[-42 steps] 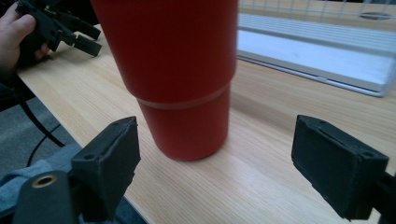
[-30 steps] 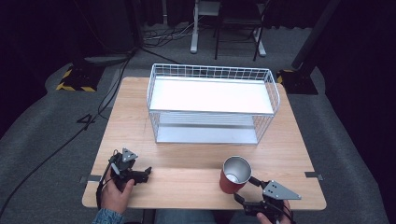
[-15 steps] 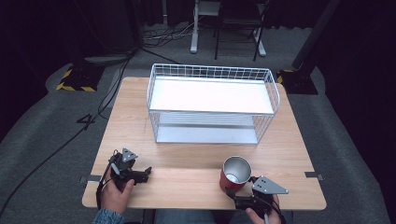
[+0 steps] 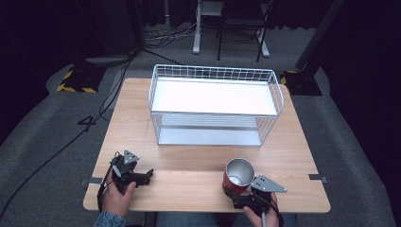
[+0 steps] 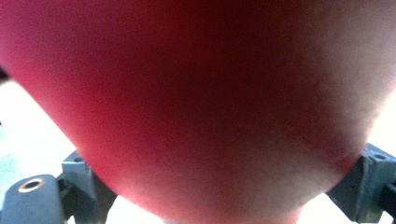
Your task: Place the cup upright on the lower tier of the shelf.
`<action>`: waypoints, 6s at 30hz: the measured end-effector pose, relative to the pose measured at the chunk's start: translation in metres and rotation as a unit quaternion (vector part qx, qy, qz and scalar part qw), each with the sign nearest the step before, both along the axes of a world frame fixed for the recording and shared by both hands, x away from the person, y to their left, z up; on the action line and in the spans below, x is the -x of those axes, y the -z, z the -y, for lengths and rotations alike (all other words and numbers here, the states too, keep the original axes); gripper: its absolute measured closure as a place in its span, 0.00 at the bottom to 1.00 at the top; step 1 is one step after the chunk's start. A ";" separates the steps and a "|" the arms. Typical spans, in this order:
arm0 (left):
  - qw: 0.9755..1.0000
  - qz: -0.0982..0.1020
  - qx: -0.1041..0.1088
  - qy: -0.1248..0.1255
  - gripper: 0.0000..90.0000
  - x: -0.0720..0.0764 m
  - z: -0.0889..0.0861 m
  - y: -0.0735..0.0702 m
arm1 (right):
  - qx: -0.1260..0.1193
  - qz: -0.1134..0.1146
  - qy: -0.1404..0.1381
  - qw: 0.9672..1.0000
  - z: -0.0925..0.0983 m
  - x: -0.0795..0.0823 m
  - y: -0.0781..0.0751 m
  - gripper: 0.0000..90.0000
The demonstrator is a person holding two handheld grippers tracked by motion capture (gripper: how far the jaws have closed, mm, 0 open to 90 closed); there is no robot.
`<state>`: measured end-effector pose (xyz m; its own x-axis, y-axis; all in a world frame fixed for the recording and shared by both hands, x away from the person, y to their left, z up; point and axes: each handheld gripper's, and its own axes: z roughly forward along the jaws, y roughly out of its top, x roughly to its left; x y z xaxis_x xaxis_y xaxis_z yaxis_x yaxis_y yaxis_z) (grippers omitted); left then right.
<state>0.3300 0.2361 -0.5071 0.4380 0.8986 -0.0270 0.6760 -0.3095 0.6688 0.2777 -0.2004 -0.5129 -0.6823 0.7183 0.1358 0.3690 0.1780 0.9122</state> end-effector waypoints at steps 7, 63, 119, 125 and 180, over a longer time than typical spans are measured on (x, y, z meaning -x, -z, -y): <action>1.000 0.000 0.000 0.000 0.00 0.000 0.000 0.000 | -0.005 0.001 0.007 1.000 -0.001 0.001 0.001 0.14; 1.000 0.000 0.002 -0.002 0.00 0.001 0.000 0.000 | 0.041 0.037 -0.020 0.998 -0.025 -0.053 -0.046 0.18; 1.000 0.000 0.000 -0.005 0.00 0.003 0.000 0.000 | 0.028 0.095 0.077 0.992 -0.093 -0.191 -0.027 0.18; 1.000 0.000 -0.001 -0.005 0.00 0.003 0.000 0.000 | 0.023 0.075 0.088 0.993 -0.094 -0.201 -0.020 0.18; 1.000 0.000 -0.001 -0.003 0.00 0.003 0.000 0.000 | 0.021 0.013 0.040 0.999 -0.054 -0.161 -0.031 0.17</action>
<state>0.3272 0.2360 -0.5071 0.4331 0.9010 -0.0242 0.6772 -0.3076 0.6684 0.4385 -0.1463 -0.4815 -0.6249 0.7757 0.0879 0.3600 0.1865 0.9141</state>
